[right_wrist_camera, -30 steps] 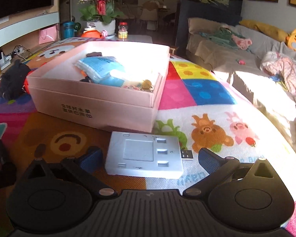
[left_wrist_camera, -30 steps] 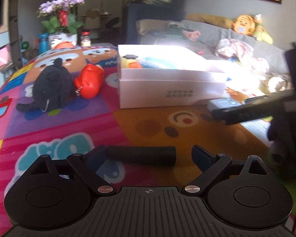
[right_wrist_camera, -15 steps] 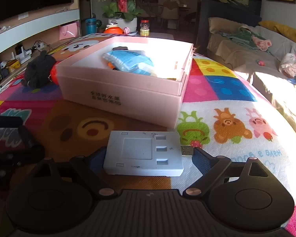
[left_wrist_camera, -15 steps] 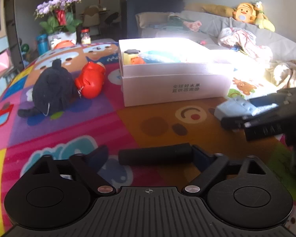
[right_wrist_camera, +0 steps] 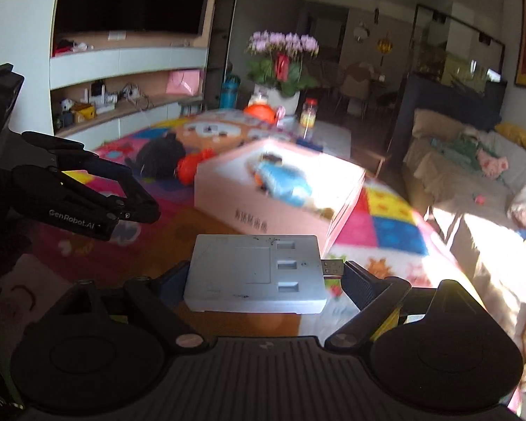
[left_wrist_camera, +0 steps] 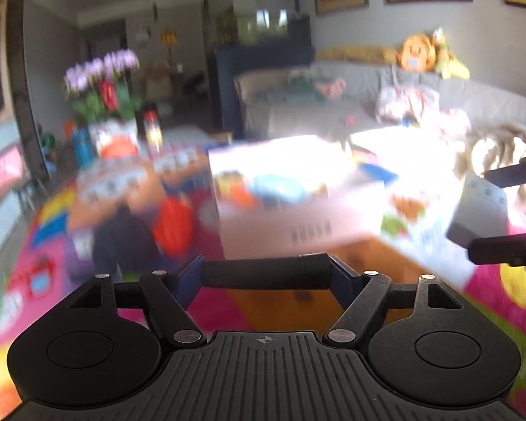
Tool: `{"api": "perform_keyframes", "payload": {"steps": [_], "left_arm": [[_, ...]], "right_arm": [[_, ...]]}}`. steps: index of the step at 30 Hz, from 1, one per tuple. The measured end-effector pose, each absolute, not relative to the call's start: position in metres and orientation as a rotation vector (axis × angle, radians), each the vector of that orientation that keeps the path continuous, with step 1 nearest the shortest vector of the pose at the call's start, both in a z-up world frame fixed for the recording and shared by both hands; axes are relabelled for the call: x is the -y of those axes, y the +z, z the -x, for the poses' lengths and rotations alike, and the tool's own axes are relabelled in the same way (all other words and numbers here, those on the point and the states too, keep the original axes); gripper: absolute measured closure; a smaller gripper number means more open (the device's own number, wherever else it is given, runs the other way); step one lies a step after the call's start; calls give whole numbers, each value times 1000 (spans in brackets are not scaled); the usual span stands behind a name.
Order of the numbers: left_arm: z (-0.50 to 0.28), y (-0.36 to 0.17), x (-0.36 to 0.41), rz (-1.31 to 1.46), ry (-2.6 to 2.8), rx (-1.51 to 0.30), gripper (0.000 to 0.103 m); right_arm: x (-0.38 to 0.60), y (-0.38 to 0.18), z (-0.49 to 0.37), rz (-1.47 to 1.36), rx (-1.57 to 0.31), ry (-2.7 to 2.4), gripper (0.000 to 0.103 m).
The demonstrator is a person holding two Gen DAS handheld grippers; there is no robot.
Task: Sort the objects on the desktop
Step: 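Carry the black cylinder into the box with the left gripper while the right gripper drops the power bank in, then grasp the red hooded doll keychain with the right gripper and lift it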
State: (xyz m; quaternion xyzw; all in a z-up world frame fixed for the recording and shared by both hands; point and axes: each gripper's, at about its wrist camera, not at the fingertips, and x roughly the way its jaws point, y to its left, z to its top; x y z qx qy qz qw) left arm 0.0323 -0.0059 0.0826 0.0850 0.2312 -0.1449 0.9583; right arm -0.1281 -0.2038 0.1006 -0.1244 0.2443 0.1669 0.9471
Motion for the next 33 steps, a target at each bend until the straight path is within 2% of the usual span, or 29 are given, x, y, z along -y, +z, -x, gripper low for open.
{"api": "perform_keyframes", "payload": {"steps": [5, 6, 7, 8, 11, 18, 20, 22, 33], "left_arm": [[-83, 123, 25, -213, -270, -308, 23], [-94, 126, 29, -206, -282, -297, 20], [-105, 125, 31, -195, -297, -300, 11], [-113, 123, 30, -176, -301, -316, 7], [-111, 106, 21, -120, -313, -369, 6], [-102, 39, 1, -132, -318, -536, 6], [-101, 34, -1, -117, -324, -559, 6], [-97, 33, -2, -120, -315, -562, 5], [-59, 11, -68, -56, -49, -601, 1]], "right_arm": [[206, 131, 128, 272, -361, 300, 12], [206, 133, 126, 275, -357, 293, 12], [205, 134, 123, 274, -359, 292, 12], [205, 134, 121, 273, -364, 293, 12], [209, 134, 116, 287, -363, 279, 12], [205, 149, 55, 190, -359, 286, 12], [201, 153, 25, 139, -367, 290, 11], [197, 150, -5, 113, -404, 286, 4], [206, 120, -41, 32, -561, 231, 4]]}}
